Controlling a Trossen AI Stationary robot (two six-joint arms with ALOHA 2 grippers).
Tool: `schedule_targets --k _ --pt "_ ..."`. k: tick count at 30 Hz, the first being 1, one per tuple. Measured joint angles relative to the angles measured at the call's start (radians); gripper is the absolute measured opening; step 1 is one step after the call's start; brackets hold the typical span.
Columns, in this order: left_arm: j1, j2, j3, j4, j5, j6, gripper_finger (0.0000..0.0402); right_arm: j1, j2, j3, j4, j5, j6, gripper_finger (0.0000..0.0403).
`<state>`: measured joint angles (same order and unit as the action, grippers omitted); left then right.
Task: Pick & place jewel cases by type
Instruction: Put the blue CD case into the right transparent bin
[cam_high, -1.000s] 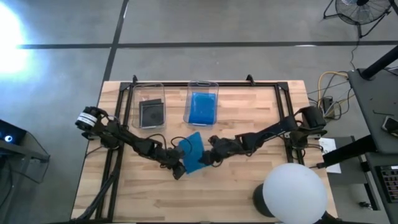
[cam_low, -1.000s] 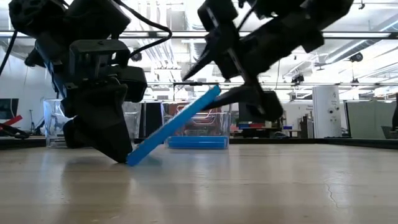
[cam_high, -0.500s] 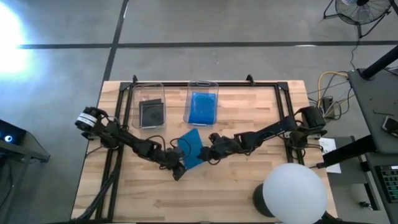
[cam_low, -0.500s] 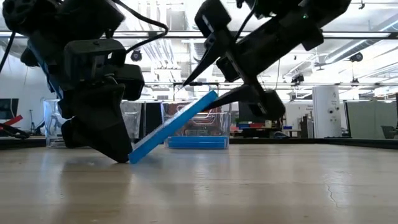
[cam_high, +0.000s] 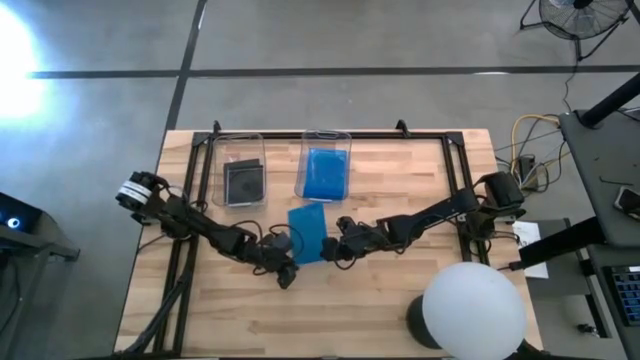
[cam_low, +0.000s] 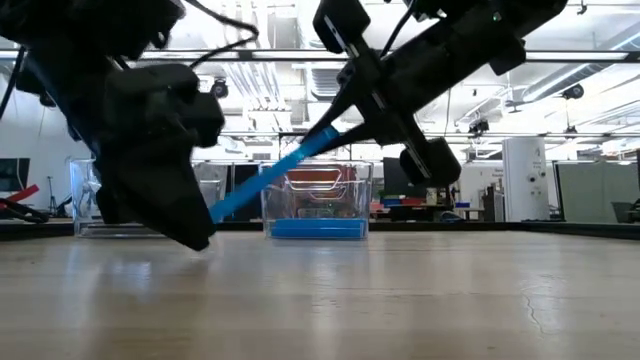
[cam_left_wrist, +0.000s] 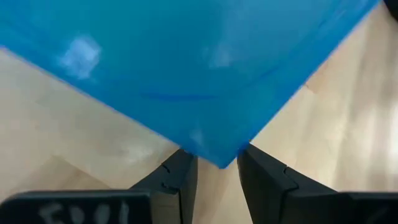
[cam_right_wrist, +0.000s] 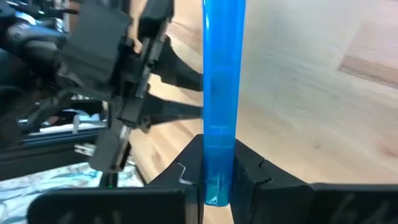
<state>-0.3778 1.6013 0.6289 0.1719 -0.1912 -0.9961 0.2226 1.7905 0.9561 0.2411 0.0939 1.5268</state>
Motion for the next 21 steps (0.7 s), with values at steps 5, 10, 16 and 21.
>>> schedule_targets --k 5,10,16,21 --pt "-0.069 -0.090 0.000 -0.078 -0.065 -0.004 0.0094 0.011 -0.014 0.006 0.004 0.003 0.000 0.0029" --pt "-0.148 -0.258 0.002 -0.269 -0.253 -0.045 0.0094 0.022 -0.047 0.007 -0.004 0.054 0.005 0.0034" --pt "-0.209 -0.501 0.002 -0.456 -0.381 -0.109 0.0094 0.011 -0.118 0.011 -0.005 0.239 -0.011 0.0036" --pt "-0.213 -0.665 0.003 -0.457 -0.385 -0.092 0.0094 -0.072 -0.143 0.037 -0.005 0.260 -0.104 0.0036"
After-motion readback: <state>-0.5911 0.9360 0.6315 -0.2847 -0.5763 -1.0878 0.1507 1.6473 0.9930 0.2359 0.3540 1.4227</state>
